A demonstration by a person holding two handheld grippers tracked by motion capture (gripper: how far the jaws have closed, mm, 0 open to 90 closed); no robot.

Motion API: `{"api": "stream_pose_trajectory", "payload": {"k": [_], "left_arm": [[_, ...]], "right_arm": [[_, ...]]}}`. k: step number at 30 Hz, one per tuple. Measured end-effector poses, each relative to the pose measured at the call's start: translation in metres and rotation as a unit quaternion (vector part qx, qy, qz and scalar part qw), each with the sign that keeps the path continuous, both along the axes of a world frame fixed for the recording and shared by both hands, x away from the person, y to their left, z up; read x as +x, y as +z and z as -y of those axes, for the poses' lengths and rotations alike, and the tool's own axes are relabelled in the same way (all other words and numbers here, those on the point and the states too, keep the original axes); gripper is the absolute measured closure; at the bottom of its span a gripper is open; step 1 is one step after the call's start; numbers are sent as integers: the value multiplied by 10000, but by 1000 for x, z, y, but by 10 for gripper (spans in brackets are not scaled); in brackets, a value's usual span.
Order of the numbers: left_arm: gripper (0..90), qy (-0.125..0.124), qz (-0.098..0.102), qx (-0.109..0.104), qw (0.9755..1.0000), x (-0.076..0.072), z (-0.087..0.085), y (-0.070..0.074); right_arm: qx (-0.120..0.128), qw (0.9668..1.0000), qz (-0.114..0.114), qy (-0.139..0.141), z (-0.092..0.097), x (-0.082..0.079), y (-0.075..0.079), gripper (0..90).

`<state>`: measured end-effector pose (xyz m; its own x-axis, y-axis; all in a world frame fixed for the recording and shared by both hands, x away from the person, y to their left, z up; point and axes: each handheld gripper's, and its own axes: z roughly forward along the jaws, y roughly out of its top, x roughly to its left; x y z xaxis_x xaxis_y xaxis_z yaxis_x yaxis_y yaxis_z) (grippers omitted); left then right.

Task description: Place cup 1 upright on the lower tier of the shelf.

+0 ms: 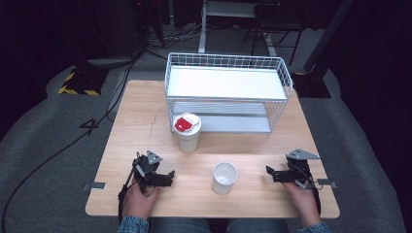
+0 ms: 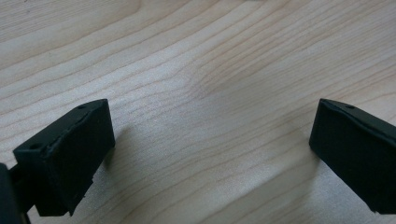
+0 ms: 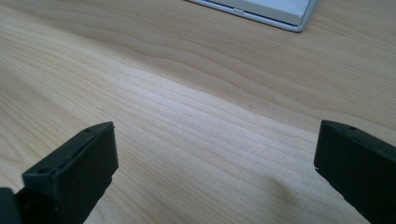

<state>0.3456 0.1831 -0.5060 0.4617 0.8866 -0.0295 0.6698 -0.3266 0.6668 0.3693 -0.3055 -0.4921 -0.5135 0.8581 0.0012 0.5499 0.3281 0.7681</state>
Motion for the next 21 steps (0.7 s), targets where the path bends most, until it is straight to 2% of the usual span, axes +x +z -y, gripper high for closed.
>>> {"api": "stream_pose_trajectory", "payload": {"k": [6, 12, 15, 21], "left_arm": [[6, 1, 1, -1, 10000, 0, 0, 0], [6, -1, 1, 0, 10000, 0, 0, 0], [6, 5, 6, -3, 10000, 0, 0, 0], [6, -1, 3, 2, 10000, 0, 0, 0]], "right_arm": [[181, 9996, 48, 189, -2, -7, 11, 0], [133, 9992, 156, 329, -6, -15, 22, 0], [233, 9988, 164, 400, -9, -19, 28, 0], [164, 9980, 245, 558, -17, -27, 39, 3]]}}
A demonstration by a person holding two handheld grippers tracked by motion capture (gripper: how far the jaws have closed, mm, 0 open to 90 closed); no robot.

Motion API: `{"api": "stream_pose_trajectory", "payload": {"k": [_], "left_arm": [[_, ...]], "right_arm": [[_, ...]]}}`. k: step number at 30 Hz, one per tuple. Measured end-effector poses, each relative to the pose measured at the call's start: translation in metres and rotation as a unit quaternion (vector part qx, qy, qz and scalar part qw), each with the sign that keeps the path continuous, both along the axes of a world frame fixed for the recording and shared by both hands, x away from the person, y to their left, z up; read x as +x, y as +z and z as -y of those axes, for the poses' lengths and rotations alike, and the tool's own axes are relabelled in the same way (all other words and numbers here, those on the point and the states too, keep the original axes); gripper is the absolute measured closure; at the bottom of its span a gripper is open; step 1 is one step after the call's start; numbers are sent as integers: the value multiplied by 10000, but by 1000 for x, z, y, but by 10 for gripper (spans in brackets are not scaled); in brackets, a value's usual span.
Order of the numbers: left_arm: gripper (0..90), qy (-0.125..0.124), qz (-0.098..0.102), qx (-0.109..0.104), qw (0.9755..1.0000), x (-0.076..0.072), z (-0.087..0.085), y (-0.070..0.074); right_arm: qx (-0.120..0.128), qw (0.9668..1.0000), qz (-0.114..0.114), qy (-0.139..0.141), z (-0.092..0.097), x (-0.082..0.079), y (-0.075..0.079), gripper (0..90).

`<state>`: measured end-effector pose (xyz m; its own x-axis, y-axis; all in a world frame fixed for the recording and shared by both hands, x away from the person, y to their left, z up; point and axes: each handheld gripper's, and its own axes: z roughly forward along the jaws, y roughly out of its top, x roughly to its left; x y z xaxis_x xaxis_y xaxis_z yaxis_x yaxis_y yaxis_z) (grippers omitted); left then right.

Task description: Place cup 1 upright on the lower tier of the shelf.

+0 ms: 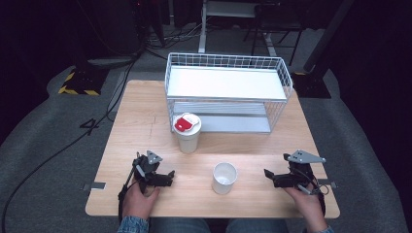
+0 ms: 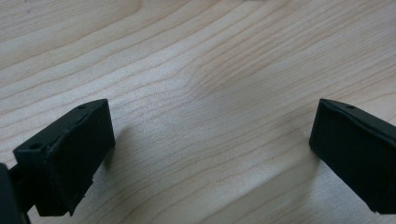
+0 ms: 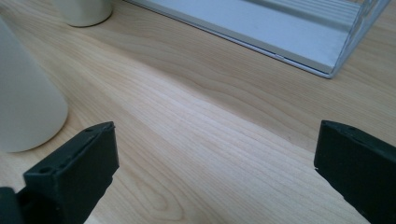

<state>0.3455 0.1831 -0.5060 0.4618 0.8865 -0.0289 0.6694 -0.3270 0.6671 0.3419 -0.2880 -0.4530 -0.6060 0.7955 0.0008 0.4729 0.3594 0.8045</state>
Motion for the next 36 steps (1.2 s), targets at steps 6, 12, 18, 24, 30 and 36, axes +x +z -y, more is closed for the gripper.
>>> {"api": "stream_pose_trajectory", "payload": {"k": [6, 12, 18, 24, 30, 36], "left_arm": [[6, 1, 2, 0, 10000, 0, 0, 0], [6, -18, -9, -22, 10000, -1, 0, 0], [6, -21, -12, -13, 10000, -1, 0, 0], [6, -21, -14, -14, 10000, -1, 0, 0], [5, -23, -14, -20, 10000, -1, 0, 0], [6, -23, -16, -16, 10000, -1, 0, 0]], "right_arm": [[-3, 9996, 50, 276, -14, -9, 9, 3], [40, 9973, 85, 729, -36, -17, 16, 3], [106, 9938, 125, 1101, -54, -24, 21, 3], [217, 9887, 48, 1481, -70, -30, 20, 3], [306, 9811, -37, 1909, -85, -35, 16, 3], [265, 9769, -73, 2121, -100, -35, 9, 3]]}}
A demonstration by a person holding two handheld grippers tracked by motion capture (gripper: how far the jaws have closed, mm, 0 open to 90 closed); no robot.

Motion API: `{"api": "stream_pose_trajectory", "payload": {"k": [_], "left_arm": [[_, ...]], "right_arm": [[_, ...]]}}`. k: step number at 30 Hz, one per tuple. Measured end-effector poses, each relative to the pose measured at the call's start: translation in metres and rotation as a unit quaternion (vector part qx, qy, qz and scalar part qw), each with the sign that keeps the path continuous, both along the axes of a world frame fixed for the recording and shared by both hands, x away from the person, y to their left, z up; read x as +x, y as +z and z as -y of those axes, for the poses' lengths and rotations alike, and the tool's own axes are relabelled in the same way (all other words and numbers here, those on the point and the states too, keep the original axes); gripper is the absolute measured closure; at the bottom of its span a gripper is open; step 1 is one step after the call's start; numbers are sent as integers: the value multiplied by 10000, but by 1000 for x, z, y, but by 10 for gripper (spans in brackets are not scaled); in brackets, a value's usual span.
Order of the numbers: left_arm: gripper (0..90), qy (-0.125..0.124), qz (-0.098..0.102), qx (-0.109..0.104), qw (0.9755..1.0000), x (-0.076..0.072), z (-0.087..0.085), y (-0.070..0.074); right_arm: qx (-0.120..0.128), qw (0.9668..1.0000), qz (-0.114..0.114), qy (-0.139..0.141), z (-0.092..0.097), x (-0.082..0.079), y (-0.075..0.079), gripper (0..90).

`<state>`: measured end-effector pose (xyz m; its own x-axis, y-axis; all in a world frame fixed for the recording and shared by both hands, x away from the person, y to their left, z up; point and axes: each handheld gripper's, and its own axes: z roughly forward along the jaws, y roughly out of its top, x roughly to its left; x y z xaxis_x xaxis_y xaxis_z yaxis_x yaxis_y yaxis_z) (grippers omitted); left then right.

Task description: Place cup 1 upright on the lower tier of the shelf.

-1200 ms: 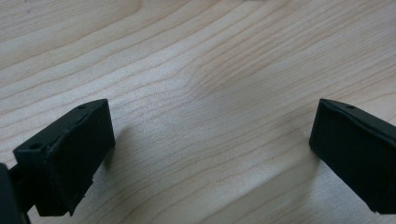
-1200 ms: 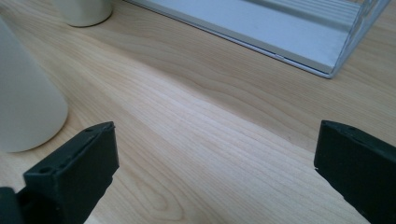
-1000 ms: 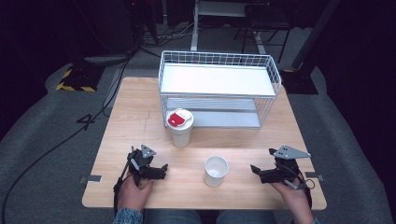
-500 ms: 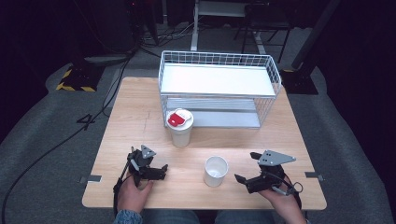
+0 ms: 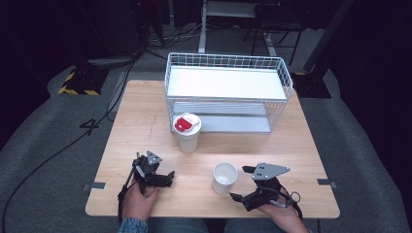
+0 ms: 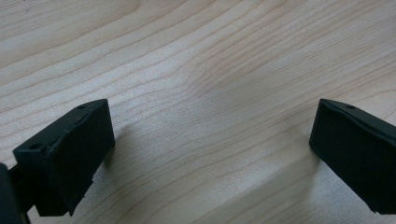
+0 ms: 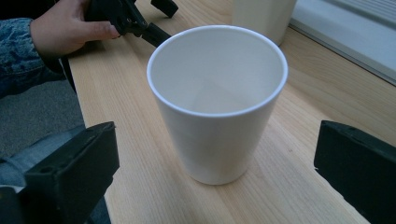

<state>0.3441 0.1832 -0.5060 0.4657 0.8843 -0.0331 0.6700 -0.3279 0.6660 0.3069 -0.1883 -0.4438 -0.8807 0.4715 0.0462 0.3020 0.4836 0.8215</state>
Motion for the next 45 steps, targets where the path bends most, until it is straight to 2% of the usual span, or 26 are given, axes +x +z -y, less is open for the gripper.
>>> {"api": "stream_pose_trajectory", "payload": {"k": [8, 19, 28, 30, 35, 45], "left_arm": [[5, 1, 0, -1, 10000, 0, 0, 0], [5, -1, 0, 0, 10000, 0, 0, 0], [6, 1, 1, -2, 10000, 0, 0, 0], [6, 0, -1, -3, 10000, 0, 0, 0], [6, -1, -1, 0, 10000, 0, 0, 0], [6, -1, 0, 1, 10000, 0, 0, 0]], "right_arm": [[4, 9998, -210, -21, -12, 10, -16, 3], [-101, 9994, -317, -5, -27, 17, -35, 29], [-135, 9998, -154, 7, -39, 20, -47, 100], [-119, 9999, -125, -2, -40, 20, -48, 157], [-105, 9999, 22, -81, -40, 18, -49, 226], [-106, 9998, 63, -122, -40, 17, -49, 229]]}}
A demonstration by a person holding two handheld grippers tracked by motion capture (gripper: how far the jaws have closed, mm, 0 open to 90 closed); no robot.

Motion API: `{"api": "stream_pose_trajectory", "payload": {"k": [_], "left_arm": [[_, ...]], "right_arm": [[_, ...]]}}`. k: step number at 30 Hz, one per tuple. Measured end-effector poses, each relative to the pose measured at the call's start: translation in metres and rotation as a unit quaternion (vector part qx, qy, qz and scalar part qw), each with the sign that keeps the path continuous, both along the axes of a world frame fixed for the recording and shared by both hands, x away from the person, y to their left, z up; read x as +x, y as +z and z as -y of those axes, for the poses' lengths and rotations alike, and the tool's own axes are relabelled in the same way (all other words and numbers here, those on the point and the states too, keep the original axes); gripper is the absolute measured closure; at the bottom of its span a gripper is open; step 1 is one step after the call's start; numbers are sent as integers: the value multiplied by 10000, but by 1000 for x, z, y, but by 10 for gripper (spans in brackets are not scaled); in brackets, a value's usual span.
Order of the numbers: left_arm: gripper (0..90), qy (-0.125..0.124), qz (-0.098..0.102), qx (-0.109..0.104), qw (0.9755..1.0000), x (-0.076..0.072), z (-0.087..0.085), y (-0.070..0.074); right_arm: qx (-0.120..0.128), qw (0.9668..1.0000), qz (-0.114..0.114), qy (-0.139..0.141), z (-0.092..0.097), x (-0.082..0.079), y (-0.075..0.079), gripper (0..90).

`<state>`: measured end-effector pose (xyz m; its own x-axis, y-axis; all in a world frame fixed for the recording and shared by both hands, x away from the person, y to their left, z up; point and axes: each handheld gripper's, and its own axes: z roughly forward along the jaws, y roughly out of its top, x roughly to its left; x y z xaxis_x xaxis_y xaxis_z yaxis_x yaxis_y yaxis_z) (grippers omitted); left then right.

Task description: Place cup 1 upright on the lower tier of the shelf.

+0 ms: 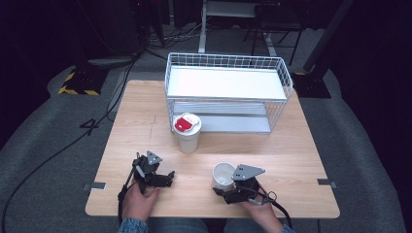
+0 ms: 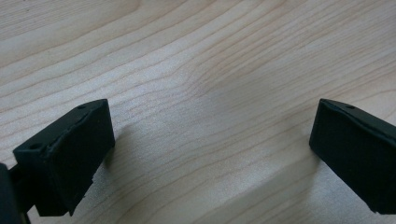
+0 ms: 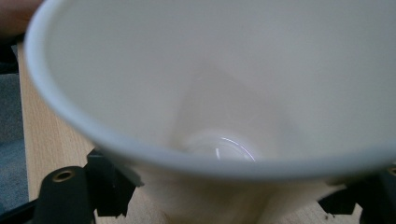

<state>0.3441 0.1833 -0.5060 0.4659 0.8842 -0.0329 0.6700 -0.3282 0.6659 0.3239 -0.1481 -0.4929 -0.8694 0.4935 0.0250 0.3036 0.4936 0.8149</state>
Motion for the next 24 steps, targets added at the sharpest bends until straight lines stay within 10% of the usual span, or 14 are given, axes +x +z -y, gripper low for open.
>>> {"api": "stream_pose_trajectory", "payload": {"k": [24], "left_arm": [[5, 0, -1, -1, 10000, 0, 0, 0]], "right_arm": [[-14, 9998, 170, 103, -2, 5, 18, 232]]}}
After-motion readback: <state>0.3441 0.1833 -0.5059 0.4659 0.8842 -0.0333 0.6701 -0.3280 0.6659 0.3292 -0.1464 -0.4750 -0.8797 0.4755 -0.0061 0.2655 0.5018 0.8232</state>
